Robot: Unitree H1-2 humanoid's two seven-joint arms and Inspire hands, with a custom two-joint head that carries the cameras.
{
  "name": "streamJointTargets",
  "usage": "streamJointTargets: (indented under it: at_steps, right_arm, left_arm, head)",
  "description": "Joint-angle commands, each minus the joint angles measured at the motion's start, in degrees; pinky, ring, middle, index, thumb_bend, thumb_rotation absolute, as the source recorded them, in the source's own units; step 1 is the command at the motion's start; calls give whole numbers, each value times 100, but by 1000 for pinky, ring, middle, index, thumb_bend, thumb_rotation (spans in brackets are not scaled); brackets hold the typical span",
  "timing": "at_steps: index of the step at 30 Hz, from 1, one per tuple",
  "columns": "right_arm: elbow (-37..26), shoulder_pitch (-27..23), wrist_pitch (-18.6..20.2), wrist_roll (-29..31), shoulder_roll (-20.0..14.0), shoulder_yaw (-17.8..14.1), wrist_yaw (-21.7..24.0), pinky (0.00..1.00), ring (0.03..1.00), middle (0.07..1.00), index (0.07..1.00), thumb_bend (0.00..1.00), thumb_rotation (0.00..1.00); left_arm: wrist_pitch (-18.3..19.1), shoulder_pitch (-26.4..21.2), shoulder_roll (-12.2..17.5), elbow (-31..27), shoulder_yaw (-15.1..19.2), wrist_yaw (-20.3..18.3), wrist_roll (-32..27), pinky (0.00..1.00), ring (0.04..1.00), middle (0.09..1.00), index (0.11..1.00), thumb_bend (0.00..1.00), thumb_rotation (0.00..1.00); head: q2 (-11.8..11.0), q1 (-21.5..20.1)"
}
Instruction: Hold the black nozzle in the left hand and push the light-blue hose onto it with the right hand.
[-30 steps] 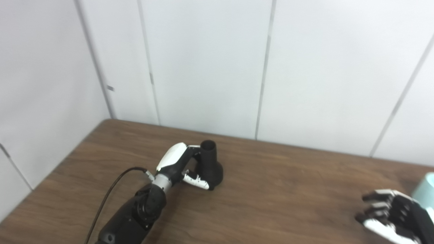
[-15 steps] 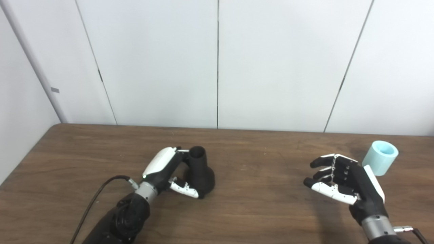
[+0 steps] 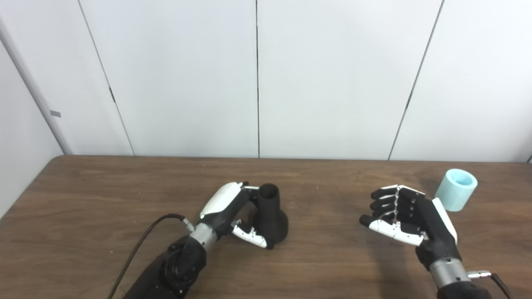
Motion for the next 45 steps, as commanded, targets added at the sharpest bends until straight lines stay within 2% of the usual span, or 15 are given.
streamJointTargets:
  at_steps: [1,5,8,11,12,13,14,15,17,22,26,31,40,42,45]
  right_arm:
    - [-253,-173,-88,-9,-38,-17,-20,347,457,483,508,523,0]
    - [-349,-131,-36,0,-80,-37,8,345,461,483,507,523,0]
    - [-617,-154,229,125,-284,-143,143,342,461,484,506,523,0]
    - [-970,-386,634,165,-889,-314,438,347,482,489,504,523,0]
    - [-1016,-472,691,-8,-1211,-314,547,402,548,501,492,524,0]
    - [-1030,-557,728,-257,-1539,-283,644,469,610,617,495,519,61]
    - [-1036,-606,755,-425,-1750,-247,695,535,669,705,612,620,36]
    - [-1016,-767,826,-785,-2078,-220,804,577,705,760,685,683,20]
    - [-951,-1056,909,-1241,-2424,-274,1025,628,772,846,763,741,47]
    - [-640,-1870,925,-1923,-2136,-1042,2062,636,787,864,790,749,62]
    - [-316,-2438,925,-2821,-2219,-1191,2758,638,805,876,795,741,74]
    - [898,-3159,924,-3792,-2736,-1133,3412,704,850,926,827,782,97]
    - [2180,-3459,923,-3946,-2981,-953,3641,762,895,949,863,817,173]
    - [2357,-3487,923,-3903,-2997,-886,3616,761,901,954,879,868,208]
    - [2622,-3535,924,-3920,-3012,-710,3539,743,891,955,888,868,185]
  left_arm:
    - [-18,-22,-114,196,-237,-411,93,1000,636,503,475,524,0]
    - [-8,-86,-222,363,-337,-474,93,1000,638,503,475,524,0]
    - [-40,-144,-284,525,-420,-476,140,1000,642,502,476,524,0]
    - [-115,-203,-307,726,-490,-430,207,1000,644,501,476,525,0]
    - [-141,-219,-306,791,-507,-416,220,1000,645,500,476,525,0]
    - [-166,-228,-297,839,-516,-411,222,1000,645,500,476,525,0]
    - [-183,-233,-291,868,-521,-407,220,1000,646,501,476,525,0]
    - [-195,-214,-265,858,-512,-412,204,1000,646,501,476,525,0]
    - [-233,-182,-215,854,-484,-411,169,1000,646,502,476,524,0]
    - [-368,-153,-107,984,-424,-315,186,1000,646,500,478,525,0]
    - [-500,-154,-45,1126,-400,-239,220,1000,646,502,477,525,0]
    - [-877,-178,45,1482,-315,-175,105,1000,646,502,477,525,0]
    - [-1026,-162,101,1585,-330,-183,94,1000,641,488,485,526,0]
    - [-1012,-158,110,1560,-329,-189,99,1000,641,487,485,526,0]
    - [-993,-140,115,1527,-334,-186,118,1000,641,487,485,526,0]
  head:
    - [-6,-61]
    - [-36,-212]
    - [-106,-372]
    - [-201,-549]
    - [-251,-685]
    - [-326,-853]
    - [-326,-853]
    - [-407,-1090]
    - [-467,-1300]
    - [-647,-1852]
    - [-794,-2197]
    - [-950,-2541]
    - [-1005,-2581]
    - [-1005,-2581]
    - [-998,-2491]
